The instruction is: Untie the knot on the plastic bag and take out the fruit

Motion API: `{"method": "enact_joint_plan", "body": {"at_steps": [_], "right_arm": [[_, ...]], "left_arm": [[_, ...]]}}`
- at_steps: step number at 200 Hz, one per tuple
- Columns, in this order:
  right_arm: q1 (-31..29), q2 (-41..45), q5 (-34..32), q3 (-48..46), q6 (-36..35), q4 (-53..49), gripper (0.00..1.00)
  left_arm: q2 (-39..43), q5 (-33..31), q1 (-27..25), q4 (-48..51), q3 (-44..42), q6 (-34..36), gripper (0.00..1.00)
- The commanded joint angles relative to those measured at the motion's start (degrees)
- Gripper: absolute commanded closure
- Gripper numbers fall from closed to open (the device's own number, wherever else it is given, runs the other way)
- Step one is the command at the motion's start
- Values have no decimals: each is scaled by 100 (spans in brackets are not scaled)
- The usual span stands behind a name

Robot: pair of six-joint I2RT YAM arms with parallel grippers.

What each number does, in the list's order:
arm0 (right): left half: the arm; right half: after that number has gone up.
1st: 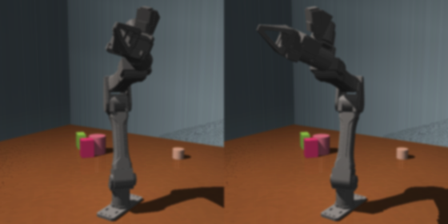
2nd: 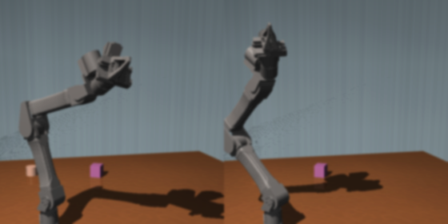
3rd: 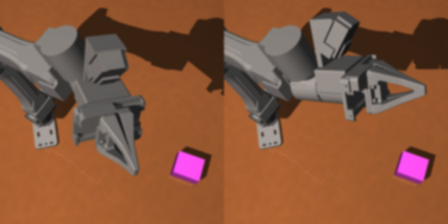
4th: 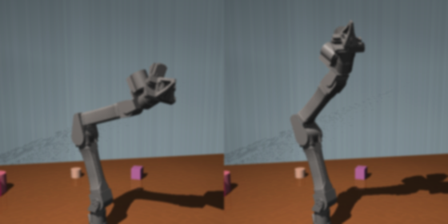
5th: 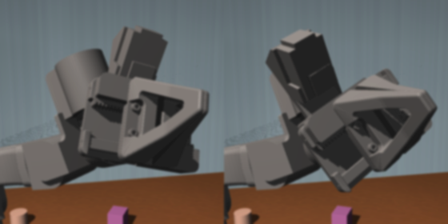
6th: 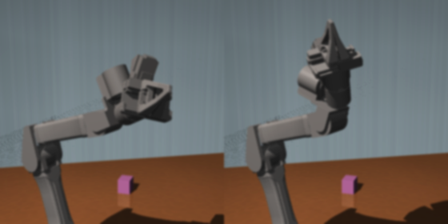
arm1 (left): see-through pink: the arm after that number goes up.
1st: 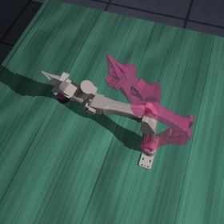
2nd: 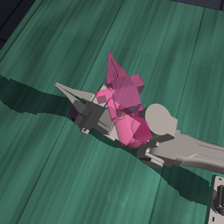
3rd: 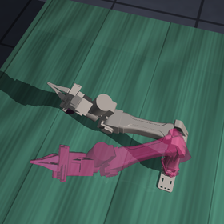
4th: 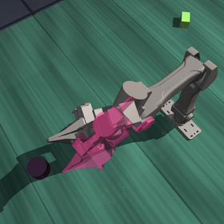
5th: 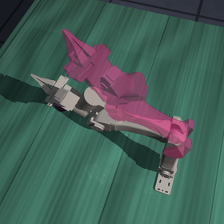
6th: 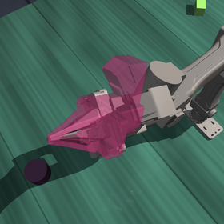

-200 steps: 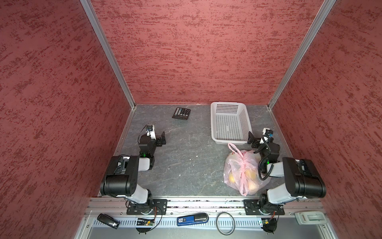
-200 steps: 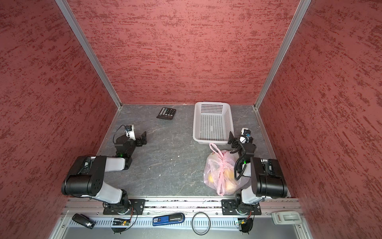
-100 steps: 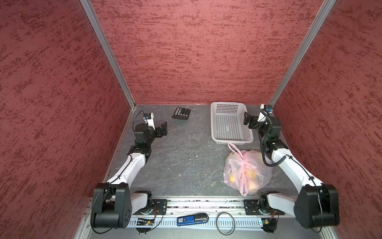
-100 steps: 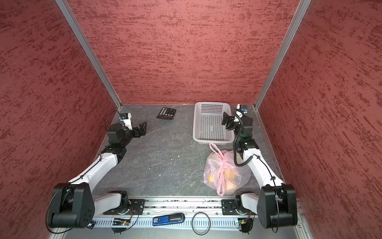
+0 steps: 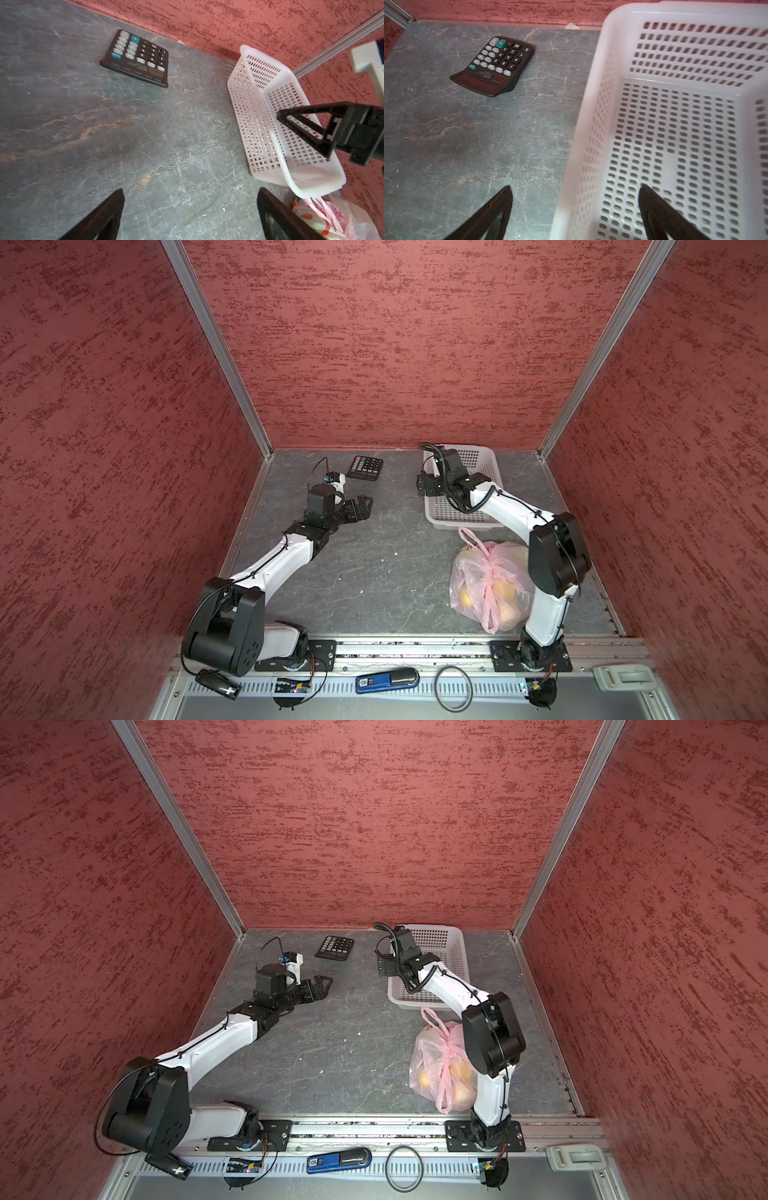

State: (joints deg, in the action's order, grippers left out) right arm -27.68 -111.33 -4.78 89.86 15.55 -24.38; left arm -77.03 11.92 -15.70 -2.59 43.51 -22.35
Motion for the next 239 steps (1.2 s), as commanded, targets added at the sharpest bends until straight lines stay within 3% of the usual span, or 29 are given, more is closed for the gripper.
{"method": "enact_joint_plan", "body": {"at_steps": [1,24,50,140,182,239], "right_arm": [[0,-524,-379,771,83,-800,9],[0,-1064,-444,1442,25,-1197,15],[2,-1399,-496,1791,27,-1487,30],[358,-978,-815,996,-404,-1422,83],[941,-709,-904,570,-832,-1155,92],[1643,-857,-1191,623,-1591,-871,92]], "left_arm": [[-114,18,-38,-111,173,-244,0],[-178,68,-36,-33,270,-192,0],[-257,107,-31,51,371,-121,0],[-555,177,-34,99,597,-50,1],[-701,214,-45,119,716,-50,1],[-788,232,-49,247,865,-11,2]]}}
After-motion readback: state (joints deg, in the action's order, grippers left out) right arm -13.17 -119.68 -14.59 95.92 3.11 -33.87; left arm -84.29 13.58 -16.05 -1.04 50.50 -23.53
